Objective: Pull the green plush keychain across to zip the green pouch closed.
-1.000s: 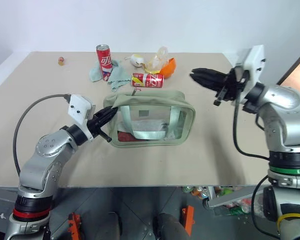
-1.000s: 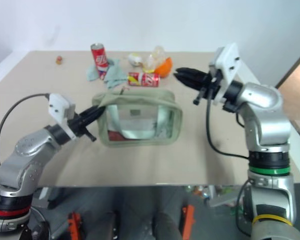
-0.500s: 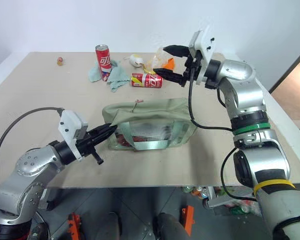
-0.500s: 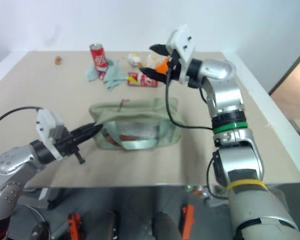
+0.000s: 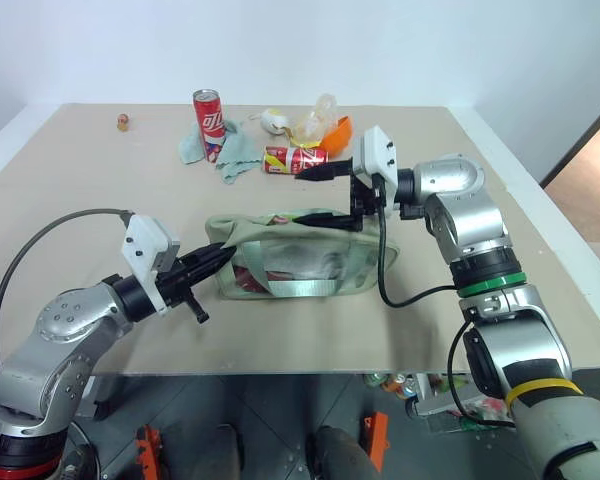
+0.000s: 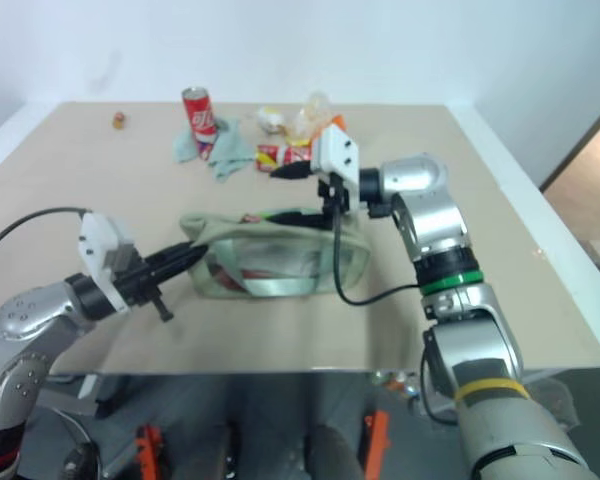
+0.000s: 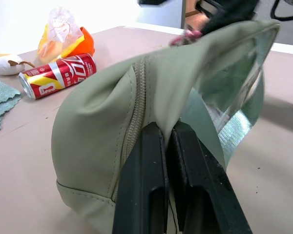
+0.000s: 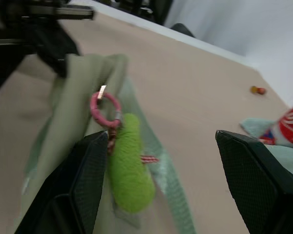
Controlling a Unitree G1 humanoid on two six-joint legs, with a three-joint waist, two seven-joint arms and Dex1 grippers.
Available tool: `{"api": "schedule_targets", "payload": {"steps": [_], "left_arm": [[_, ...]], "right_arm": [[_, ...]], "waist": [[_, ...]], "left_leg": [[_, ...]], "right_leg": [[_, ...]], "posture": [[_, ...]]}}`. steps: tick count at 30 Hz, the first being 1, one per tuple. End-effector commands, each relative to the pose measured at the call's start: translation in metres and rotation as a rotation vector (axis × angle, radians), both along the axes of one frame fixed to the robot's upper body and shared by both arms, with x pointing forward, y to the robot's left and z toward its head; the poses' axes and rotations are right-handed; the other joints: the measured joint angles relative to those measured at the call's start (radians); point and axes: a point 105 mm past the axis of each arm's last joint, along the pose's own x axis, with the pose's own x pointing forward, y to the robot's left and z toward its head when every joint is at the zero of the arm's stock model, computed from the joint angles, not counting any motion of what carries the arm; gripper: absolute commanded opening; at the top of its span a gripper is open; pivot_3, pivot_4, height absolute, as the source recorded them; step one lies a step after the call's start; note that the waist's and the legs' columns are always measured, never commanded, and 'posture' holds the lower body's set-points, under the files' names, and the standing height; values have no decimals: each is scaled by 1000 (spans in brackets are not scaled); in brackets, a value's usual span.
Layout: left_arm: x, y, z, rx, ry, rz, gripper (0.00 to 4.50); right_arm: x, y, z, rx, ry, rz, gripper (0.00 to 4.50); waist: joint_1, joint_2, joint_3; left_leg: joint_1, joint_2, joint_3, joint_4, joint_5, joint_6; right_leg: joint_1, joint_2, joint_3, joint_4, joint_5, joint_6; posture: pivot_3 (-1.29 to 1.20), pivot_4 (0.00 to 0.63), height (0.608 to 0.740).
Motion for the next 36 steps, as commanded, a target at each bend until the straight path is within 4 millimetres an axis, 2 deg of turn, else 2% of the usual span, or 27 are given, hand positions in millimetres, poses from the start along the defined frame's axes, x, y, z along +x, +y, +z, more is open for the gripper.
{"api": "schedule_targets", "payload": {"steps": [1,8,11,19,27,36], "left_arm": [[1,-3,-7,21,37,-10,0],[4,-3,-4,13,23,6,0],[5,-2,-3,11,21,14,0],[5,-3,-2,6,16,26,0],[9,0,0,-1,7,56,0],[19,7,-3,4,1,93,0]], "right_arm": [[-8,8,-6,-40,-1,48,3623],[-3,19,-14,-55,23,58,3623],[1,22,-16,-57,27,53,2943],[5,29,-12,-14,44,48,115],[12,28,-1,32,9,15,50],[18,12,51,221,-97,-71,50]], "waist": [[0,0,0],[-1,0,0],[-3,0,0],[-4,0,0],[-4,0,0],[-4,0,0]], "left_leg": [[0,0,0,0,0,0],[0,0,0,0,0,0],[0,0,0,0,0,0],[0,0,0,0,0,0],[0,0,0,0,0,0],[0,0,0,-1,0,0]], "right_leg": [[0,0,0,0,0,0],[0,0,0,0,0,0],[0,0,0,0,0,0],[0,0,0,0,0,0],[0,0,0,0,0,0],[-1,0,0,0,0,0]], "posture": [[0,150,740],[0,150,740],[0,150,740],[0,150,740],[0,150,740],[0,150,740]]}}
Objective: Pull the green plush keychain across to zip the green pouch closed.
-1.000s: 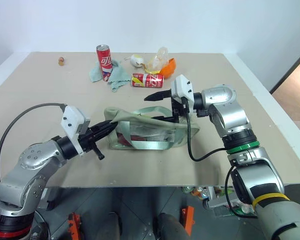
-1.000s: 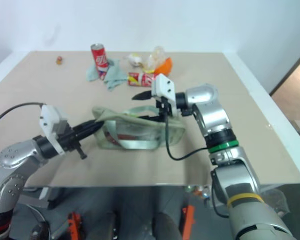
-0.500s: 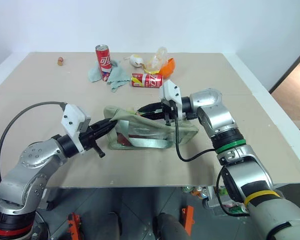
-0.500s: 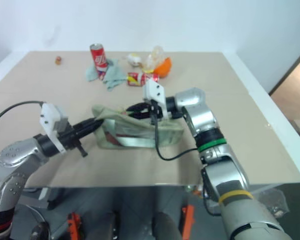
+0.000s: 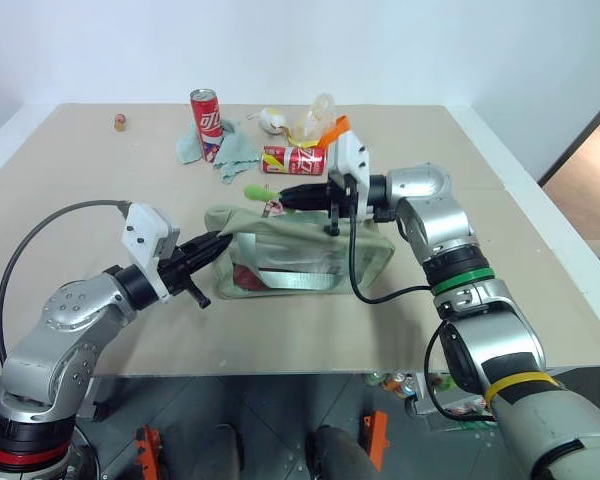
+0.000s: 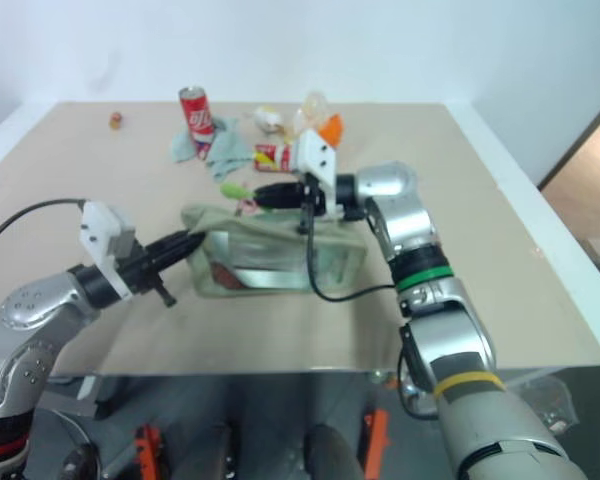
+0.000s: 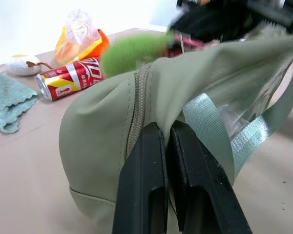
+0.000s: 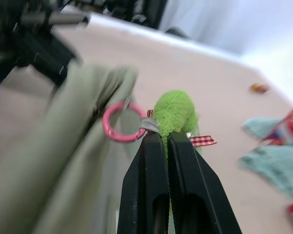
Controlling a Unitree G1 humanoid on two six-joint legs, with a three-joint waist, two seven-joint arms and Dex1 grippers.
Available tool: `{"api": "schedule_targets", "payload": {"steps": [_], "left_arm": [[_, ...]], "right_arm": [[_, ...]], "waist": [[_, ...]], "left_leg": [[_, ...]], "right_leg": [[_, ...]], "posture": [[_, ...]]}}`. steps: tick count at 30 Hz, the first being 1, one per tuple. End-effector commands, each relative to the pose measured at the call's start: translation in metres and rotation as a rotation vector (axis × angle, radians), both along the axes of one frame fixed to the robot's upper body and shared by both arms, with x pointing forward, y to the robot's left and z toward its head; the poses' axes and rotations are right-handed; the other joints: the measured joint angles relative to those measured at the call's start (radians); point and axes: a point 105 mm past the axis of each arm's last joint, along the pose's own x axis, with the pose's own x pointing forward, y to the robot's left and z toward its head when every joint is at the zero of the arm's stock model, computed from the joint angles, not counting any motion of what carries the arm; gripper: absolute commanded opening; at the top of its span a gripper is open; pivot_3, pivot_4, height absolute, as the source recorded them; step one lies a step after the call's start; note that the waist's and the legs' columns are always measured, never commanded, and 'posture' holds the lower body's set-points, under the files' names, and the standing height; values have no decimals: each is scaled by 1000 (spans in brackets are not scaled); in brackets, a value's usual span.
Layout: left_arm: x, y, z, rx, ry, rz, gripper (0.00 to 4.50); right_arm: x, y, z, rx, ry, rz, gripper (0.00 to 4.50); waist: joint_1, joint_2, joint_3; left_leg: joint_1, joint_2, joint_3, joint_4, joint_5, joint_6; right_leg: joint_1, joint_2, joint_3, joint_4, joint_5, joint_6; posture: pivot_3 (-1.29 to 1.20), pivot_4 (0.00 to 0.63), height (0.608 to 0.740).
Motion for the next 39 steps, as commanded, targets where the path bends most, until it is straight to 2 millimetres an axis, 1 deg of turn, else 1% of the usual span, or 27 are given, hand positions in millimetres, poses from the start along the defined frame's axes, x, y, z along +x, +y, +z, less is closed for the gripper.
{"api": "schedule_targets", "payload": {"steps": [1,5,8,12,15,18,23,26,28,30,32,34,38,39], "left_arm": [[6,3,-8,26,19,29,0],[14,11,-6,18,8,94,0],[21,15,1,6,-14,131,0],[25,15,8,0,-36,140,0],[26,13,9,16,-49,140,0],[28,12,12,25,-73,144,0],[35,16,26,26,-148,169,0],[38,17,28,53,-171,171,0],[39,16,28,60,-185,166,0],[41,15,29,63,-194,166,0],[43,14,28,66,-189,165,0],[45,14,26,61,-176,165,0],[48,13,22,58,-159,170,0],[48,13,23,56,-158,170,0]], "right_arm": [[-4,-9,43,118,-114,-20,50],[-6,-21,56,172,-159,-65,50],[-6,-30,62,184,-196,-112,50],[-5,-46,66,196,-228,-177,50],[-5,-58,68,200,-246,-223,50],[-3,-74,74,217,-276,-289,50],[3,-118,91,268,-329,-473,50],[9,-148,89,269,-339,-610,50],[12,-162,81,261,-328,-685,50],[17,-179,61,233,-295,-786,50],[22,-188,37,220,-246,-859,50],[26,-190,17,191,-215,-916,50],[31,-178,-32,121,-134,-963,50],[31,-176,-40,115,-116,-971,50]], "waist": [[0,0,0],[0,0,0],[0,0,0],[0,0,0],[0,0,0],[0,1,1],[1,1,1],[1,1,1],[1,1,1],[1,1,1],[1,1,1],[1,1,2],[-5,1,2],[-6,1,2]], "left_leg": [[0,0,0,0,0,0],[0,0,0,0,0,0],[0,0,0,0,0,0],[-1,0,0,0,0,0],[-2,0,0,0,0,0],[-2,0,0,-1,0,0],[-2,-1,0,0,0,0],[-3,-1,1,0,0,0],[-3,-1,1,-1,-1,0],[-3,-1,1,-1,-1,0],[-3,-1,1,-1,-1,0],[-3,-1,1,-2,-2,0],[-3,-1,1,-1,-2,0],[-2,-1,1,-1,-1,0]], "right_leg": [[0,0,0,0,0,0],[0,0,0,0,0,0],[-1,0,0,0,0,0],[-1,0,0,0,0,0],[-2,0,0,0,0,0],[-2,0,1,0,0,0],[-2,0,1,0,0,0],[-2,0,1,0,0,0],[-3,0,1,-1,0,0],[-3,0,1,-1,-1,-1],[-3,0,2,0,-1,-2],[-3,0,2,0,-1,-2],[-3,0,3,0,-1,-1],[-2,0,2,0,-1,-1]], "posture": [[0,150,740],[0,150,740],[0,150,740],[0,150,740],[0,150,740],[0,150,740],[0,150,740],[0,150,740],[0,150,740],[0,150,740],[0,150,740],[0,150,740],[0,150,740],[0,150,740]]}}
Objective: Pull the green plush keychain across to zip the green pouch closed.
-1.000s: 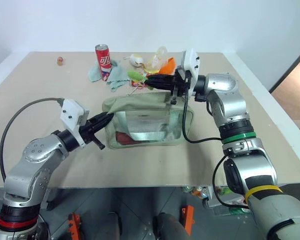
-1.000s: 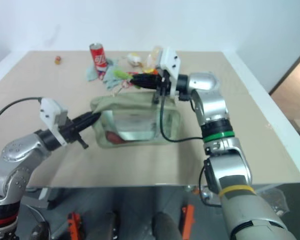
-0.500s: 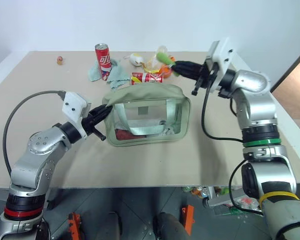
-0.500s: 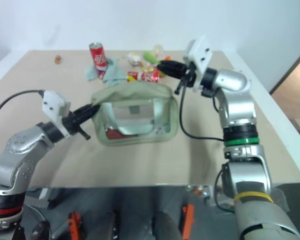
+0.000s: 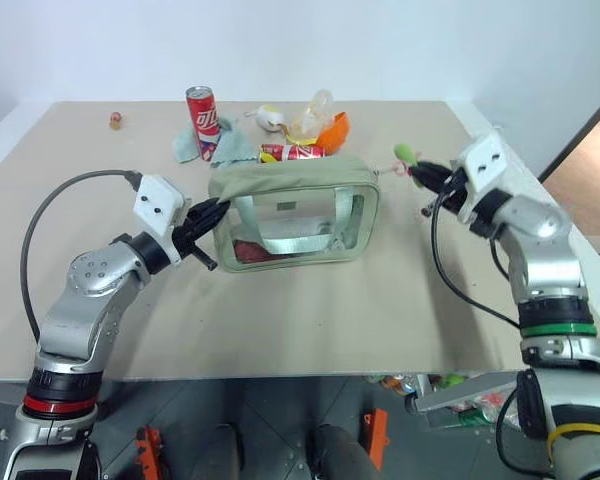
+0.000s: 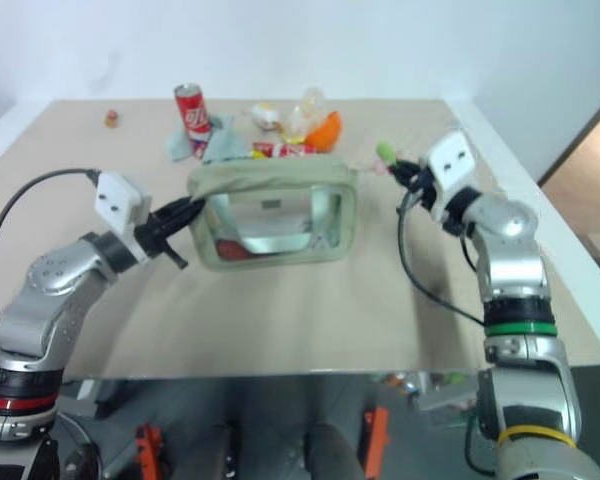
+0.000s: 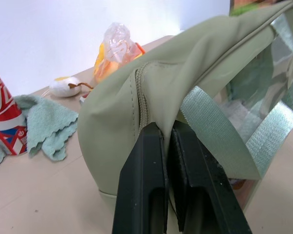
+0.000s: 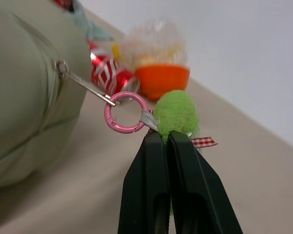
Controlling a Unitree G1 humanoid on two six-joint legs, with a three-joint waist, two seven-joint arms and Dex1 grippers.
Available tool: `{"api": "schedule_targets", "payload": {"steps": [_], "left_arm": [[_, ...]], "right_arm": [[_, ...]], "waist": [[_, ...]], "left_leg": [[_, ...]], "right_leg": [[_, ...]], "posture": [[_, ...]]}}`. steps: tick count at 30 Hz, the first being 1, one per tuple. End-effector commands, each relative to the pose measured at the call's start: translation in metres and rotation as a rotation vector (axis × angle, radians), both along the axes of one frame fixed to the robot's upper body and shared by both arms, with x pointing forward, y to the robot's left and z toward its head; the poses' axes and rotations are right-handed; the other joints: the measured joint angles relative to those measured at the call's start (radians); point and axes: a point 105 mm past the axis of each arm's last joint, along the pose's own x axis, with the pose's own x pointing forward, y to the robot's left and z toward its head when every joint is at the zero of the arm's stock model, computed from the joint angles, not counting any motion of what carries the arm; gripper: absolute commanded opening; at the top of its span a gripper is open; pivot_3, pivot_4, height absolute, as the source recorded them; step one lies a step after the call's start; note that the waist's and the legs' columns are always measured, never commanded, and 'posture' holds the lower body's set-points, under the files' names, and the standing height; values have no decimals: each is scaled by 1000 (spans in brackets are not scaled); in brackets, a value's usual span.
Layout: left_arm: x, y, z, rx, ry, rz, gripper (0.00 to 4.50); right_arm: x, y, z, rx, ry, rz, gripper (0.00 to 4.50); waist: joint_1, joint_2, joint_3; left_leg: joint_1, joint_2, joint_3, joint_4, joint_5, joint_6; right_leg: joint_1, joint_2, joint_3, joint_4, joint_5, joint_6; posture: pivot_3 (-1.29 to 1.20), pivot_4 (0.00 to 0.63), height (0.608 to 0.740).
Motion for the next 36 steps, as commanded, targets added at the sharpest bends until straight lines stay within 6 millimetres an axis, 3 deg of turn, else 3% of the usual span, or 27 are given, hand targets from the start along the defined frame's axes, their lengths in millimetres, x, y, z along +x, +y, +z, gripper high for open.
{"api": "schedule_targets", "payload": {"steps": [1,4,9,12,17,22,26,30,36], "left_arm": [[4,12,8,-4,-28,63,0],[5,14,8,-6,-27,80,0],[4,17,7,-3,-25,95,0],[3,18,7,1,-24,98,0],[3,16,4,-37,4,84,0],[0,11,7,-79,32,23,1798],[0,18,16,-89,25,8,3104],[-1,23,20,-91,31,-10,4397],[-11,32,28,-135,48,-38,4462]], "right_arm": [[1,2,-14,6,9,-57,50],[1,15,-44,6,65,-55,50],[2,14,-69,-15,108,-90,50],[3,8,-72,-9,109,-109,50],[2,22,-60,132,95,-50,50],[-1,26,-25,245,57,37,1661],[-22,30,16,345,-18,177,2986],[-43,33,38,378,-47,259,4303],[-70,13,54,331,-48,275,4413]], "waist": [[-3,0,0],[-6,0,0],[-9,0,0],[-9,0,0],[-10,0,0],[-8,0,0],[-8,0,0],[-8,0,0],[-7,0,0]], "left_leg": [[0,0,0,0,0,0],[1,0,0,1,1,0],[1,0,1,2,1,0],[2,0,1,2,1,0],[3,1,1,1,1,0],[1,1,1,2,1,0],[1,0,1,1,1,0],[0,0,-1,1,1,0],[0,0,0,2,1,0]], "right_leg": [[0,0,0,0,0,1],[1,0,0,0,0,2],[1,0,1,0,1,4],[1,1,1,0,1,4],[2,1,2,0,2,3],[1,1,2,1,2,3],[1,1,1,0,1,4],[1,1,0,0,1,4],[1,0,0,0,0,4]], "posture": [[0,150,740],[0,150,740],[0,150,740],[0,150,740],[0,150,740],[0,150,740],[0,150,740],[0,150,740],[0,150,740]]}}
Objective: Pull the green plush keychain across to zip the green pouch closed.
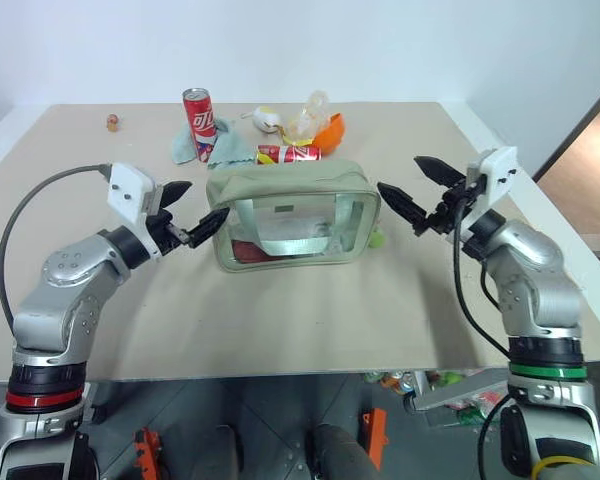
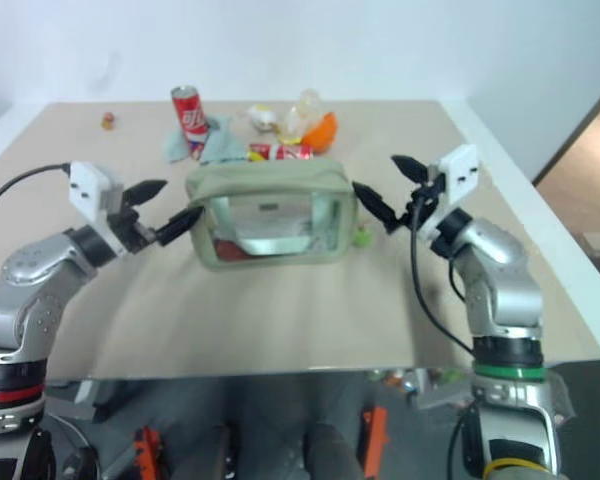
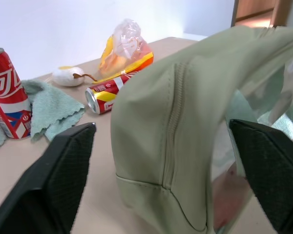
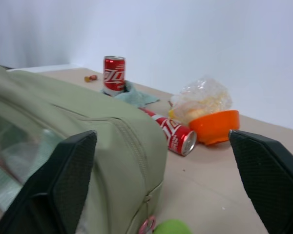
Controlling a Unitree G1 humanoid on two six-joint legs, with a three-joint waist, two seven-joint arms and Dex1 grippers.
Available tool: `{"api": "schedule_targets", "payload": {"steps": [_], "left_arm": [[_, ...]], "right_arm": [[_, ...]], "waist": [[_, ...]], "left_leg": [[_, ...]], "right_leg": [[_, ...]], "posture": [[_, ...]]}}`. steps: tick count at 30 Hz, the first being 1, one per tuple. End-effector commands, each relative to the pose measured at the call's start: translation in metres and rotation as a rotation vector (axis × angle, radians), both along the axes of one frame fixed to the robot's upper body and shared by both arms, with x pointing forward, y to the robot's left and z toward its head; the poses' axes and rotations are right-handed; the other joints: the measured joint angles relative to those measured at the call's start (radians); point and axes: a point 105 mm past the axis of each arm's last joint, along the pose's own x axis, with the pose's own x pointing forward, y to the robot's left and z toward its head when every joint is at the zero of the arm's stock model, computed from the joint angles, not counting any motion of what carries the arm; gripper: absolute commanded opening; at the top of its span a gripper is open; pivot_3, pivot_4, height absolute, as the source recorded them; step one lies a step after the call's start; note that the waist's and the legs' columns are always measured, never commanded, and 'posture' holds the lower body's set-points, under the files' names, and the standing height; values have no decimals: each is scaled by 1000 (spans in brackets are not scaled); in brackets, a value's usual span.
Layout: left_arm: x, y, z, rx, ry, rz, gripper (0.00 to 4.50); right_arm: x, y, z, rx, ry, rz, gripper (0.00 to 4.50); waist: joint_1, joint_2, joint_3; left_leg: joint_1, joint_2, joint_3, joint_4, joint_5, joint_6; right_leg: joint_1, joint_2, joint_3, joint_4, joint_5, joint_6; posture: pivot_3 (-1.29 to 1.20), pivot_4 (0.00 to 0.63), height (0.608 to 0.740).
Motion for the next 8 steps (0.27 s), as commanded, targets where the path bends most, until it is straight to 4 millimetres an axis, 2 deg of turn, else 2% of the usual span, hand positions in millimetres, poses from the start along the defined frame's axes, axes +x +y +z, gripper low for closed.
{"api": "schedule_targets", "payload": {"steps": [1,4,6,8], "left_arm": [[-14,11,20,-32,-41,-13,4462],[-29,27,16,-40,-15,35,4462],[-37,33,4,40,1,98,4462],[-45,33,-14,89,54,113,4462]], "right_arm": [[-22,-15,23,-15,-53,14,4413],[-43,-14,19,-52,0,63,4413],[-57,-2,11,-69,36,106,4413],[-69,14,-5,-96,61,145,4413]], "waist": [[0,0,0],[-2,0,0],[-3,0,0],[-3,0,0]], "left_leg": [[0,0,0,0,0,0],[0,0,0,0,0,0],[1,1,1,-1,-2,1],[1,2,0,-1,-2,1]], "right_leg": [[0,0,0,0,0,0],[-1,0,0,0,0,0],[0,0,1,0,-2,-1],[0,1,1,0,-3,-2]], "posture": [[0,150,740],[0,150,740],[0,150,740],[0,150,740]]}}
